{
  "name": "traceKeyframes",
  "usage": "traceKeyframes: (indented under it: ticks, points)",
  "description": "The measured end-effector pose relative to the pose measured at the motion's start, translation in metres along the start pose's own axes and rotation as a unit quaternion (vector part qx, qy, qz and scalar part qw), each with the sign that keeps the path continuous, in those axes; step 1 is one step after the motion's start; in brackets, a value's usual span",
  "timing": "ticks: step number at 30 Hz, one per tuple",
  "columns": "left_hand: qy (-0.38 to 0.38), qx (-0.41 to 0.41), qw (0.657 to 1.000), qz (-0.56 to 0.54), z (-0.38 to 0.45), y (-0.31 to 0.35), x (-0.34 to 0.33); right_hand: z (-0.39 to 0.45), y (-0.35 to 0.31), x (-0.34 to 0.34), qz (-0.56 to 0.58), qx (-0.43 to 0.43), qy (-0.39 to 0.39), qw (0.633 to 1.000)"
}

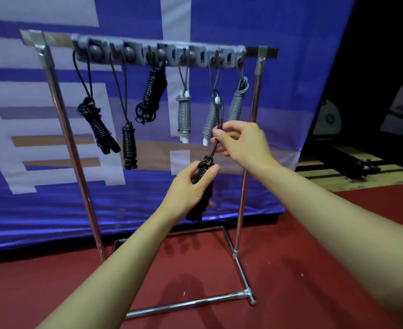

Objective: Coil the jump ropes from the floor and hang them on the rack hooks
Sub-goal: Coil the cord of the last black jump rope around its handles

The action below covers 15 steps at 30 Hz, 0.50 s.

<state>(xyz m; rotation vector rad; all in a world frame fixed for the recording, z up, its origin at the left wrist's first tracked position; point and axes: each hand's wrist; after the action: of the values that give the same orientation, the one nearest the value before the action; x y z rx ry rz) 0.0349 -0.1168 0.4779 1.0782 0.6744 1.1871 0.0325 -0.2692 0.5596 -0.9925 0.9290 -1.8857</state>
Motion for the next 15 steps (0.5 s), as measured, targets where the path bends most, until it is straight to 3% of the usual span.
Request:
traceKeyframes:
  ticks: [4,8,15]
  points:
    - [0.033,-0.051,0.996,0.061,0.028,0.001,0.031,0.033,-0.025,-0.015,-0.070,0.056,0.007,0.996]
    - [0.018,-0.093,0.991,0.098,0.060,0.016,0.051,0.065,-0.041,-0.012,-0.076,0.063,0.055,0.994]
    - [-0.020,-0.100,0.982,0.160,0.114,0.046,0.024,0.110,-0.039,0.033,-0.170,0.057,0.155,0.972]
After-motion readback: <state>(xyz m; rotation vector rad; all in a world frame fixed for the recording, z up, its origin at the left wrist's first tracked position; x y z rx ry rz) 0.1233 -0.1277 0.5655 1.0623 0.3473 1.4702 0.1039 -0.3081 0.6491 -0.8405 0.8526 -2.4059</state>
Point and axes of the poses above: each hand's wrist, its own z-axis towards the middle knuckle, its own x-axis out of the back of the hand, y = z × x, and after that the axes turned 5 degrees about -x, right-handed
